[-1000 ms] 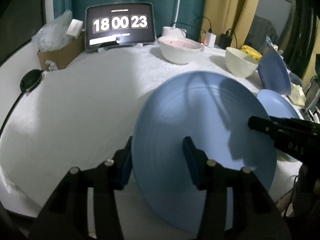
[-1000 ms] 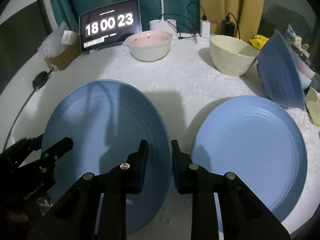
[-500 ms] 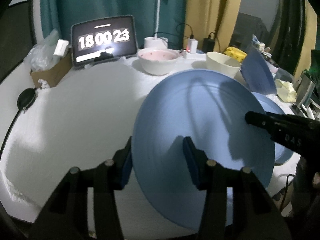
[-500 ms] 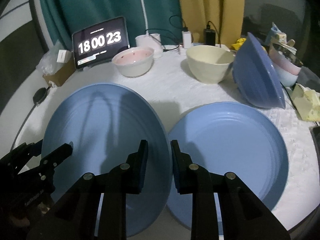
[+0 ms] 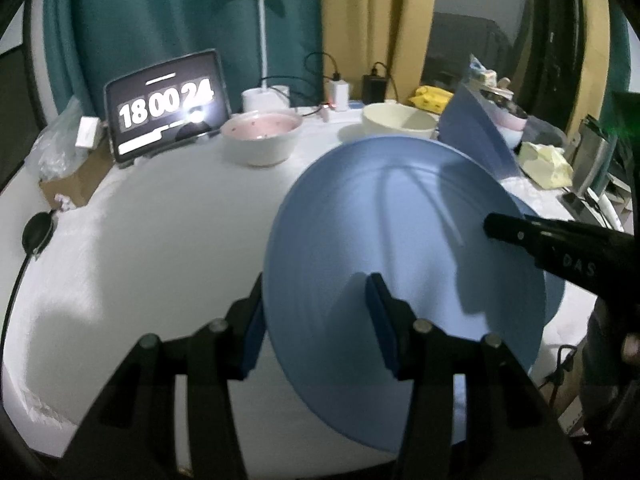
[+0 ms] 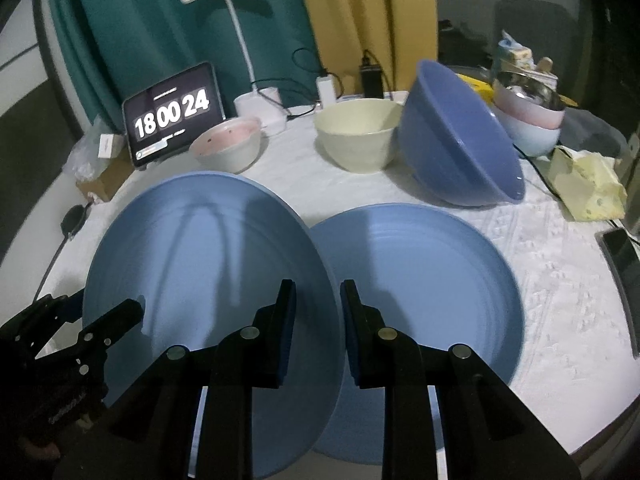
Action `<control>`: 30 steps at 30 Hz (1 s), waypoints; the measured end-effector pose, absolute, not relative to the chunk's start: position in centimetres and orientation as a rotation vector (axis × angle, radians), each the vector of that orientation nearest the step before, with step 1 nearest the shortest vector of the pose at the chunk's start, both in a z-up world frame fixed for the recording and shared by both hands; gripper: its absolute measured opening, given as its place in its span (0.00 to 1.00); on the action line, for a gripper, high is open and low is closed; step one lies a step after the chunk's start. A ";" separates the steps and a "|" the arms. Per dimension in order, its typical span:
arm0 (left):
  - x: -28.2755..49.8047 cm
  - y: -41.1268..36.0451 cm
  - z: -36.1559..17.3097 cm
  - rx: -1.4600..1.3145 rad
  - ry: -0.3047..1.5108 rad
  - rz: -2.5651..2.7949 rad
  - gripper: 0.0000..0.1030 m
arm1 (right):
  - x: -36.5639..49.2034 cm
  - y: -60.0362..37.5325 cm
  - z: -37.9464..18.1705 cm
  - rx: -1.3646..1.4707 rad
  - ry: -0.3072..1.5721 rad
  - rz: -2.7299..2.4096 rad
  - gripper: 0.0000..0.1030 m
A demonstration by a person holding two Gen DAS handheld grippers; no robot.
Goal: Organize plates and bowls
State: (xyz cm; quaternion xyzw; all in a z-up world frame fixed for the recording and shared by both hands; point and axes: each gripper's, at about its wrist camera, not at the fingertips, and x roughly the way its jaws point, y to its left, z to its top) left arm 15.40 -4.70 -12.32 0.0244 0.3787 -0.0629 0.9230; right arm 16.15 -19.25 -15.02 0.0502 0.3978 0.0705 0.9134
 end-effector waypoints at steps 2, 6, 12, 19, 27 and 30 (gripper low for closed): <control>15.3 -5.7 -12.1 0.065 0.770 -0.139 0.47 | 16.1 -20.2 -15.0 0.116 0.814 0.139 0.24; 15.6 -7.3 -12.2 0.081 0.774 -0.161 0.47 | 16.0 -22.0 -15.1 0.137 0.812 0.123 0.24; 16.0 -10.0 -12.4 0.110 0.787 -0.192 0.47 | 15.8 -24.7 -15.4 0.165 0.810 0.095 0.24; 16.5 -12.3 -12.9 0.128 0.809 -0.222 0.47 | 15.4 -27.2 -15.8 0.192 0.810 0.069 0.24; 17.0 -14.6 -13.2 0.145 0.821 -0.246 0.47 | 15.3 -29.6 -16.0 0.210 0.812 0.043 0.24; 17.3 -15.5 -13.3 0.152 0.825 -0.252 0.47 | 15.3 -30.4 -16.1 0.215 0.815 0.037 0.24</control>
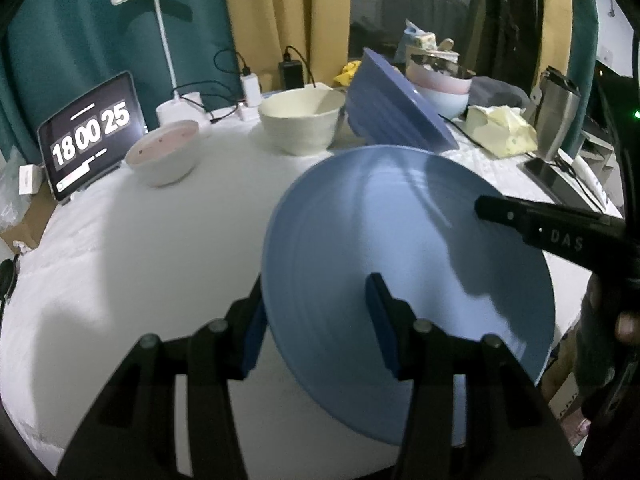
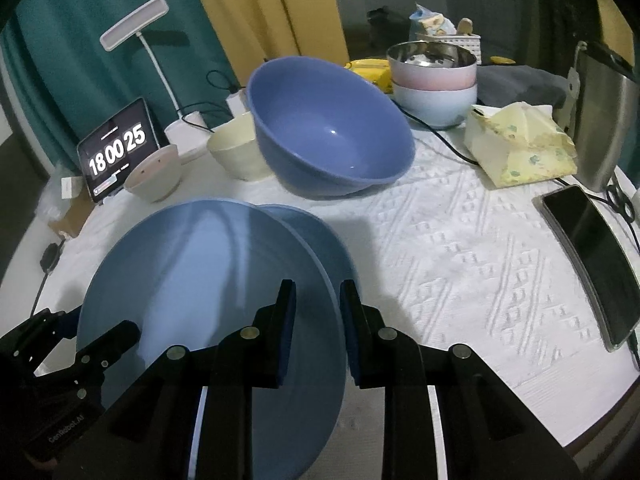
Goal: Organize plates and bowls
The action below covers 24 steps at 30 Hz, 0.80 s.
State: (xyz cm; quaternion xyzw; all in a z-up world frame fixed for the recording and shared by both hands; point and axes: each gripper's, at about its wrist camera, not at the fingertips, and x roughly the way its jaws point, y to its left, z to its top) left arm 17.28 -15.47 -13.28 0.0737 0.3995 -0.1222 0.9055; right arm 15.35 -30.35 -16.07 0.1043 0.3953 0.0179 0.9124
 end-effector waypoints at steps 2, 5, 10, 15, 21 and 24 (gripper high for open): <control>17.5 -16.0 -13.3 0.155 0.829 -0.260 0.47 | 15.4 -30.9 -16.1 0.218 0.817 0.031 0.24; 18.0 -16.9 -13.4 0.155 0.831 -0.273 0.47 | 15.6 -31.7 -16.0 0.217 0.822 0.019 0.24; 18.9 -18.3 -13.8 0.155 0.842 -0.296 0.47 | 16.0 -33.0 -15.9 0.208 0.824 -0.012 0.24; 19.8 -18.7 -14.0 0.154 0.842 -0.292 0.47 | 16.3 -33.7 -16.2 0.214 0.829 -0.018 0.25; 20.3 -18.7 -14.4 0.164 0.854 -0.286 0.48 | 16.8 -33.8 -16.6 0.223 0.843 -0.012 0.25; 20.5 -18.4 -14.7 0.175 0.870 -0.271 0.48 | 17.1 -33.6 -16.8 0.220 0.847 -0.010 0.25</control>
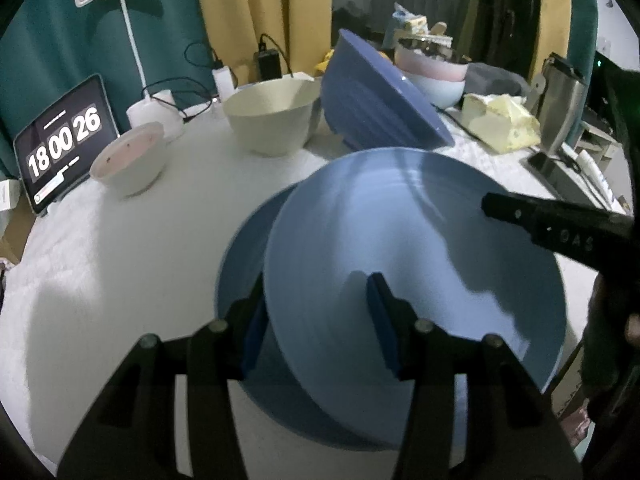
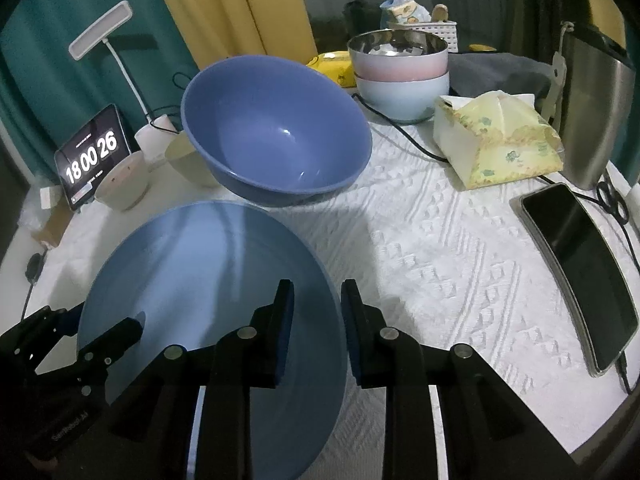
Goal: Organize plates and bowls
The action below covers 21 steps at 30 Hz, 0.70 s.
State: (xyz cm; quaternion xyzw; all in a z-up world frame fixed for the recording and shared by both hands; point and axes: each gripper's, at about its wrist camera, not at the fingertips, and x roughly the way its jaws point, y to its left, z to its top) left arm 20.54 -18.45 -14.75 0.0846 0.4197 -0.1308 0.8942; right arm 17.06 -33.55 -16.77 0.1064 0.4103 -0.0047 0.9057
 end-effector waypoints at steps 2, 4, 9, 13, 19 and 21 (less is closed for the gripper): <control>20.7 -18.3 -15.0 0.178 0.884 -0.262 0.48 | 17.2 -33.3 -16.8 0.219 0.852 -0.003 0.26; 20.7 -18.0 -15.0 0.177 0.884 -0.253 0.48 | 17.3 -33.1 -17.2 0.218 0.870 0.003 0.26; 20.7 -17.0 -14.6 0.153 0.867 -0.211 0.51 | 17.3 -33.2 -17.3 0.225 0.873 0.003 0.30; 21.0 -16.1 -14.3 0.132 0.859 -0.175 0.52 | 17.0 -33.4 -17.0 0.230 0.861 -0.001 0.31; 20.9 -15.6 -14.1 0.123 0.855 -0.151 0.52 | 16.6 -34.1 -17.6 0.244 0.855 -0.002 0.37; 20.7 -15.5 -14.1 0.125 0.855 -0.147 0.52 | 16.6 -34.0 -18.0 0.258 0.851 0.008 0.38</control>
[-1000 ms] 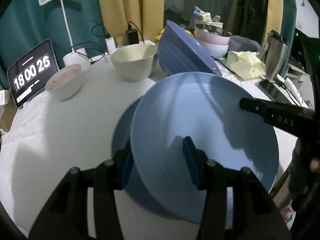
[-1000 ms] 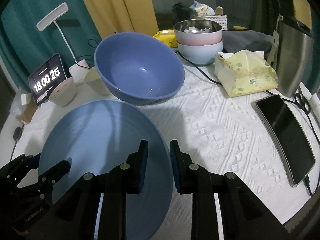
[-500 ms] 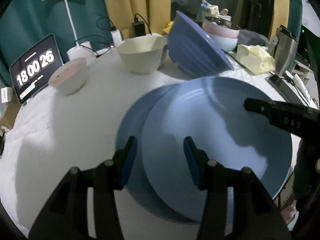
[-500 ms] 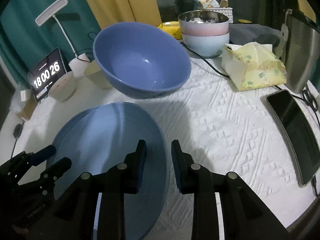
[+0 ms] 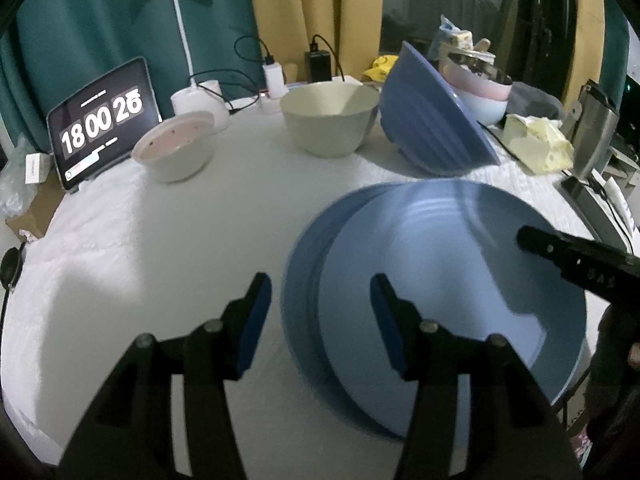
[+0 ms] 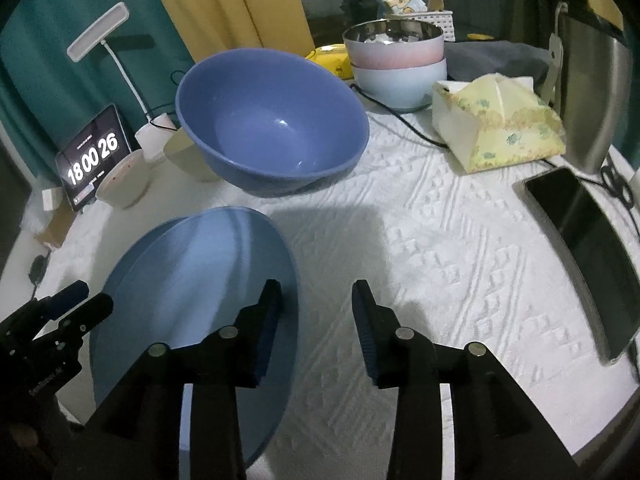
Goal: Organize plates and bowls
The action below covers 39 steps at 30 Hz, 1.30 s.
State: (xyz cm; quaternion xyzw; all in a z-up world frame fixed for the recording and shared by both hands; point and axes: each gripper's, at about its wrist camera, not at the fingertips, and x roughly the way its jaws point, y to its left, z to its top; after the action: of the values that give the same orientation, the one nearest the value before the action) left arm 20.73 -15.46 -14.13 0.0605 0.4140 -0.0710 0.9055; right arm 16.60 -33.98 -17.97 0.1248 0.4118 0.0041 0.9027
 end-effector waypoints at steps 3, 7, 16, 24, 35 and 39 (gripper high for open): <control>20.6 -14.9 -14.1 0.123 0.859 -0.130 0.52 | 16.9 -33.0 -18.7 0.257 0.869 0.028 0.38; 20.6 -14.1 -14.2 0.121 0.861 -0.104 0.52 | 17.7 -31.7 -19.8 0.246 0.887 0.044 0.38; 21.3 -13.5 -14.4 0.086 0.868 -0.106 0.52 | 17.7 -32.0 -18.5 0.252 0.882 0.046 0.38; 22.6 -13.3 -16.4 0.020 0.941 -0.126 0.52 | 16.9 -33.0 -19.1 0.294 0.916 0.033 0.38; 23.3 -13.0 -17.3 -0.037 0.954 -0.208 0.52 | 16.8 -32.0 -19.7 0.338 0.924 0.085 0.38; 23.3 -12.7 -17.6 -0.060 0.937 -0.228 0.52 | 16.9 -31.2 -19.8 0.337 0.910 0.087 0.38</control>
State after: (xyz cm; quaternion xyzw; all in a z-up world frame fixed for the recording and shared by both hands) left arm 23.26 -12.74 -17.59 -0.0288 0.4505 -0.1098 0.8855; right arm 16.86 -31.23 -19.82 0.1621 0.4374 0.0418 0.8835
